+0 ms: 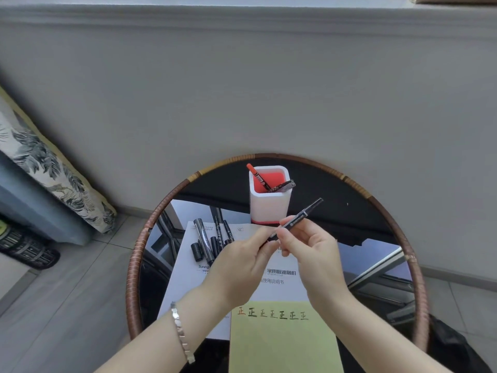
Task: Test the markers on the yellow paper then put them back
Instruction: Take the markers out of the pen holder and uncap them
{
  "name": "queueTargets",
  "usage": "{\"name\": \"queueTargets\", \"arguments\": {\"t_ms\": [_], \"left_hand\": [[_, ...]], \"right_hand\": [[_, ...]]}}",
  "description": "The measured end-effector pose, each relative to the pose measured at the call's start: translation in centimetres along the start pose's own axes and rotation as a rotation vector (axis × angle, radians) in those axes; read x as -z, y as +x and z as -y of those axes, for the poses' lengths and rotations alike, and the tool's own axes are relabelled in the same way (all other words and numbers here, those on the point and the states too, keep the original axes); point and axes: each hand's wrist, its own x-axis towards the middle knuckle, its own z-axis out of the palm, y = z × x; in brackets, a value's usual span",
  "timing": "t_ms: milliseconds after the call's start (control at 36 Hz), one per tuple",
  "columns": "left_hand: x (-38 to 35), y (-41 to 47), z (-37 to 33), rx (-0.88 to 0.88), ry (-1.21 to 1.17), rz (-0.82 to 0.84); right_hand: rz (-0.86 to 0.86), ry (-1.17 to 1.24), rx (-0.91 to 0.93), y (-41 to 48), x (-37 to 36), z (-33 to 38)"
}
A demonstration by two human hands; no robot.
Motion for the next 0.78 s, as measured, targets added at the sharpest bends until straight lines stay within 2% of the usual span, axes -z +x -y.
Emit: {"name": "queueTargets", "arguments": {"t_ms": [111, 167, 222, 306, 361, 417, 528, 667, 778], "left_hand": [[0.5, 0.0, -0.4, 0.103, 0.025, 0.051], [0.6, -0.3, -0.3, 0.238, -0.085, 0.020], [0.8, -0.7, 0.3, 0.383, -0.245, -0.083], [1.2, -1.2, 1.6, 0.502, -0.417, -0.311], [1.6, -1.4, 2.0, 0.545, -0.454, -0.390], [1.9, -1.6, 2.3, 0.559, -0.436, -0.390], [1.7, -1.2, 3.0, 0.571, -0.347, -0.340], [0.1, 1.1, 3.0, 0.606, -0.176, -0.241], [-1.3, 3.1, 2.7, 0.569, -0.029, -0.151]], "right_hand": [[0.011, -0.015, 0.032, 0.9, 0.4, 0.4], [-0.023, -0.078, 0.100, 1.8, 0.9, 0.9], [0.048, -0.251, 0.139, 2.9, 1.5, 1.3], [0.274, -0.595, 0.000, 4.1, 1.9, 0.2], [0.329, -0.749, -0.136, 4.6, 1.6, -1.4], [0.305, -0.814, -0.209, 4.9, 1.0, -3.1], [0.260, -0.950, -0.239, 6.2, -0.1, -5.9], [0.250, -0.980, -0.206, 7.6, -0.7, -7.3], [0.225, -0.973, -0.193, 7.7, -0.6, -7.7]]}}
